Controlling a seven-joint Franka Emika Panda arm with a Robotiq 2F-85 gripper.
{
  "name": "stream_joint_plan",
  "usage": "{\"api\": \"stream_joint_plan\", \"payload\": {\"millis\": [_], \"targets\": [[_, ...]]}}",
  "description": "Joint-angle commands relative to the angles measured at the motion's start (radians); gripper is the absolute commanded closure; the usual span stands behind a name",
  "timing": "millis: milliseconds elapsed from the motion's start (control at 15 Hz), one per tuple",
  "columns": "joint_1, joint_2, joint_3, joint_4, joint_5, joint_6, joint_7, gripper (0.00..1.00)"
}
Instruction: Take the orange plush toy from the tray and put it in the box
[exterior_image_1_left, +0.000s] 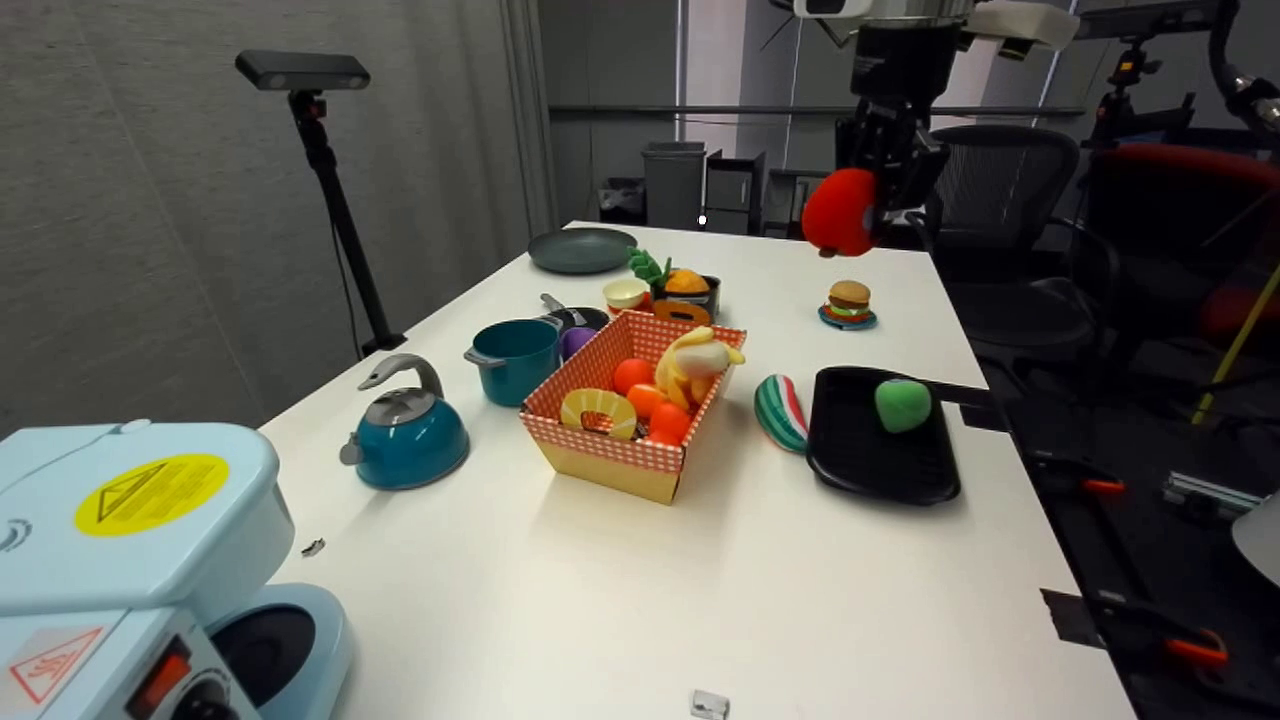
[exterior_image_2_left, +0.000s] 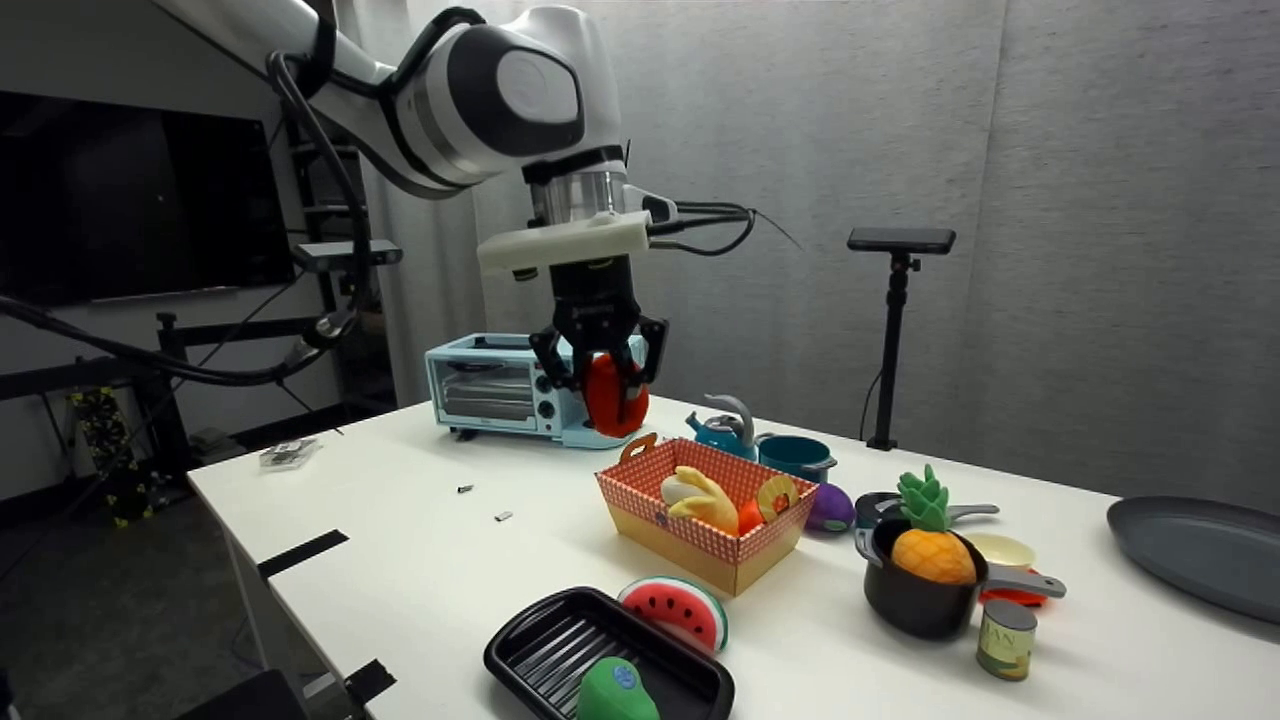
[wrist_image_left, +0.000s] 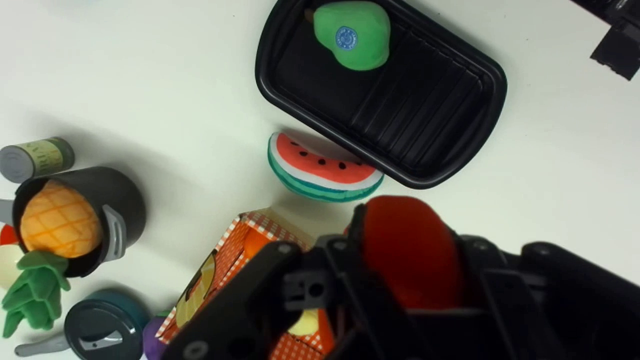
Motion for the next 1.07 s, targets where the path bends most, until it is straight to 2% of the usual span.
{"api": "stream_joint_plan", "payload": {"millis": [0,467,1000], "targets": [[0.026,0.052,0.020,0.104,0.013,-0.102,0.072,0.93],[0.054,0.169,0.066,0.285,0.038,-0.344,0.140,0.93],[0.052,0.343,0.089,0.477,0.019,-0.450,0.285,0.93]]}}
